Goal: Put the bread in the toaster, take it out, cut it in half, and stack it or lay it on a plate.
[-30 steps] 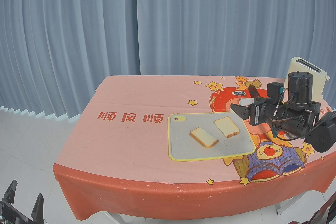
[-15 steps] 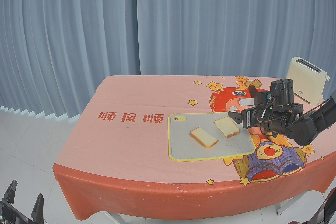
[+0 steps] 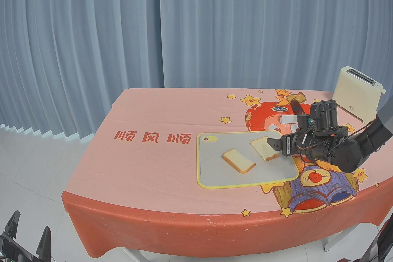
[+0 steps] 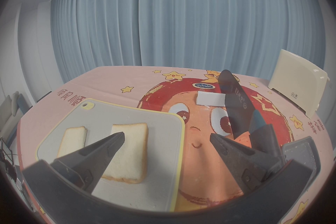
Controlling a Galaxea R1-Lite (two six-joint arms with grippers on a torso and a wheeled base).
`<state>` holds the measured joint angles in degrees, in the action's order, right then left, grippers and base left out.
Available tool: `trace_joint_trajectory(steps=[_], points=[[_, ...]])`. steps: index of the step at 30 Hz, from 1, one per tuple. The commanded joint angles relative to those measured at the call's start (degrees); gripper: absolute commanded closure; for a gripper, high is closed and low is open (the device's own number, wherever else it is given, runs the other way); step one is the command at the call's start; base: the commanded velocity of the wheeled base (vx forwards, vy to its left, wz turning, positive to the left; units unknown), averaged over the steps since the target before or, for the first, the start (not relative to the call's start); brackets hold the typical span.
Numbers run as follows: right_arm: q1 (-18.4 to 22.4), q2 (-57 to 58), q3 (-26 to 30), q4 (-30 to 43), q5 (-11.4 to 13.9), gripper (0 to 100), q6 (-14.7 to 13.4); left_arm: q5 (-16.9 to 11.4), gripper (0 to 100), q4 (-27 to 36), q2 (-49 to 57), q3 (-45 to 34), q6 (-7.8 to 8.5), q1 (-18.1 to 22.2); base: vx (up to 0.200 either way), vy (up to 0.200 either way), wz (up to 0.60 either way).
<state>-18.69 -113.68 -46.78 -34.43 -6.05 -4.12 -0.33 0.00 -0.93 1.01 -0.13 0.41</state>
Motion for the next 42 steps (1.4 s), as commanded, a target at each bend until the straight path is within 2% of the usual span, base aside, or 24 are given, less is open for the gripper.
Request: trace_joint_trajectory(steps=[1, 7, 24, 25, 42], points=[[0.14, 0.3, 0.19, 0.41, -0.19, 0, -0.01, -0.02, 0, 0.0, 0.93, -1.01, -0.04, 0.02, 0.0, 0.0, 0.0], [0.14, 0.3, 0.98, 0.24, -1.95, 0, 0.25, -0.02, 0, 0.0, 0.93, -1.01, -0.04, 0.02, 0.0, 0.0, 0.0], [0.49, -0.84, 1.25, 0.59, -2.39, 0, 0.69, -0.02, 0, 0.0, 0.93, -1.01, 0.05, 0.02, 0.0, 0.0, 0.0], [0.49, -0.93, 1.51, 0.41, -2.39, 100, 0.78, -0.02, 0, 0.0, 0.93, -1.01, -0.04, 0.02, 0.0, 0.0, 0.0], [0.06, 0.12, 2.3, -0.2, -2.3, 100, 0.78, -0.02, 0, 0.0, 0.93, -1.01, -0.04, 0.02, 0.0, 0.0, 0.0]])
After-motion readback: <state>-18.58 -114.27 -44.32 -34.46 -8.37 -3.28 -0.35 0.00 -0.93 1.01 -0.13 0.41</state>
